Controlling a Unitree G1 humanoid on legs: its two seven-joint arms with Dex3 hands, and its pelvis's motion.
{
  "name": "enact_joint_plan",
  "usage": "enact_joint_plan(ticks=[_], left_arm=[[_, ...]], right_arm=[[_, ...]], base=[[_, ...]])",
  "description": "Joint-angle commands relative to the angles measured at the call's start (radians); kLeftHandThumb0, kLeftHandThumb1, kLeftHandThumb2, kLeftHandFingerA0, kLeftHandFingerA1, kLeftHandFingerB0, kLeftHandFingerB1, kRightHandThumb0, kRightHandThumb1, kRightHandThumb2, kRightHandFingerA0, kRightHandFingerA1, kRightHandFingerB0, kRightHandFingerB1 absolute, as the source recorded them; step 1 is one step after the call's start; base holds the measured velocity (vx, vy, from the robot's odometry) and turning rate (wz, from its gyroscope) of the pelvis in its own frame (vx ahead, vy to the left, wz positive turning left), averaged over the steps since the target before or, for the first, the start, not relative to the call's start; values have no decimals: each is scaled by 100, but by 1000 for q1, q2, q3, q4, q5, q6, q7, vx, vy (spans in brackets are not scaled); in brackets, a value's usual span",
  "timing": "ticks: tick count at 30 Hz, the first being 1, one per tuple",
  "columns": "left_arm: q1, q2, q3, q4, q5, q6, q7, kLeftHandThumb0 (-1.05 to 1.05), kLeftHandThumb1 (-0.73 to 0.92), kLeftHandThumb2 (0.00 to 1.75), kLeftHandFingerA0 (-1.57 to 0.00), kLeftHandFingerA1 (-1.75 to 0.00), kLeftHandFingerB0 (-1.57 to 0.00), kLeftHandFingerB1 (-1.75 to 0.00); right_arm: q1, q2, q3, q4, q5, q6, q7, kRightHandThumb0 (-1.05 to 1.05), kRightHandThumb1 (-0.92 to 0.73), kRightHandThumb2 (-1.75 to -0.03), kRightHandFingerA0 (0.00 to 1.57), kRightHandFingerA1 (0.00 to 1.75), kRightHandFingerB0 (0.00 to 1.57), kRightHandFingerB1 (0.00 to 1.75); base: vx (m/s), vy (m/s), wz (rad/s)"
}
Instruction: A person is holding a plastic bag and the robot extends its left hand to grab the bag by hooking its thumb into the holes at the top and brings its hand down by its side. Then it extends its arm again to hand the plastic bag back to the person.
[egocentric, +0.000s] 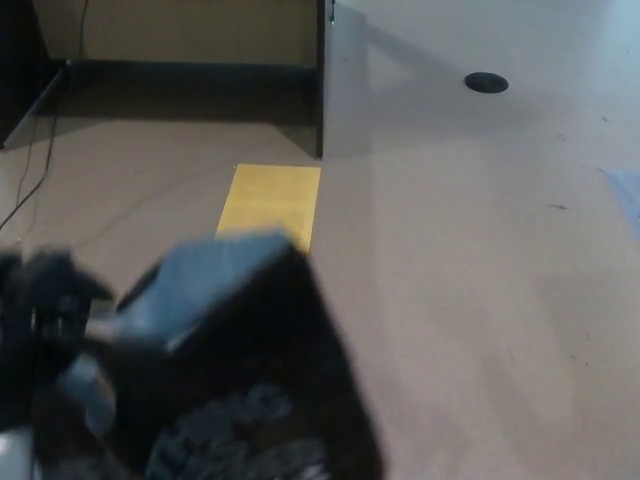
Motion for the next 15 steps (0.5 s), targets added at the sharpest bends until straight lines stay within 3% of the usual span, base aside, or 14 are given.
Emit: enact_joint_plan(ticks=[1,2,4,7,8,9,11,12,13,14,15], left_arm=[[-235,32,50,-2,-40,146,-177,-8,74,78,-84,-175,-70,-148],[-279,27,48,-5,-31,160,-190,-13,77,69,-80,-169,-73,-141],[-315,13,45,-11,-37,162,-208,-19,80,65,-84,-172,-69,-144],[-384,-41,-3,-91,-10,186,-270,-18,77,69,-84,-172,-65,-148],[-399,-62,-19,-121,-7,200,-296,-29,62,97,-114,-135,-78,-115],[-412,-82,-30,-142,-5,210,-312,-19,77,66,-88,-169,-70,-139],[-435,-112,-45,-170,-2,227,-333,-18,75,69,-88,-170,-71,-140],[-491,-157,-80,-188,20,251,-359,-28,54,94,-121,-135,-83,-110],[-522,-186,-99,-201,32,271,-377,-20,72,72,-93,-171,-72,-139],[-534,-201,-105,-208,35,287,-387,-20,72,72,-93,-171,-72,-139],[-564,-226,-117,-204,47,306,-391,-8,72,73,-108,-171,-67,-144]], right_arm=[[-6,-15,-1,-5,-2,4,5,-35,-66,-61,66,46,60,41],[-11,-15,3,-2,-7,10,1,-31,-67,-60,69,45,63,41],[-13,-12,1,-2,-3,11,5,-31,-67,-60,69,45,63,41],[-11,-3,-3,-4,3,19,8,-35,-65,-61,67,46,61,41],[-9,-2,-3,-5,5,21,10,-34,-65,-61,67,46,62,41],[-8,-2,-2,-6,3,20,10,-34,-66,-61,66,45,61,41],[-10,0,5,-7,-4,21,7,-33,-66,-60,66,45,61,41],[-11,1,10,-9,-10,19,1,-33,-67,-61,66,45,60,41],[-13,2,12,-10,-11,21,1,-34,-66,-61,66,45,60,41],[-14,2,12,-10,-10,25,4,-34,-66,-61,66,45,60,41],[-18,4,12,-12,-8,28,6,-34,-67,-61,66,45,60,40]], base=[[0,0,0],[0,0,0],[0,0,0],[0,0,0],[0,0,0],[0,0,0],[0,0,0],[0,0,0],[0,0,0],[0,0,0],[0,0,0]])
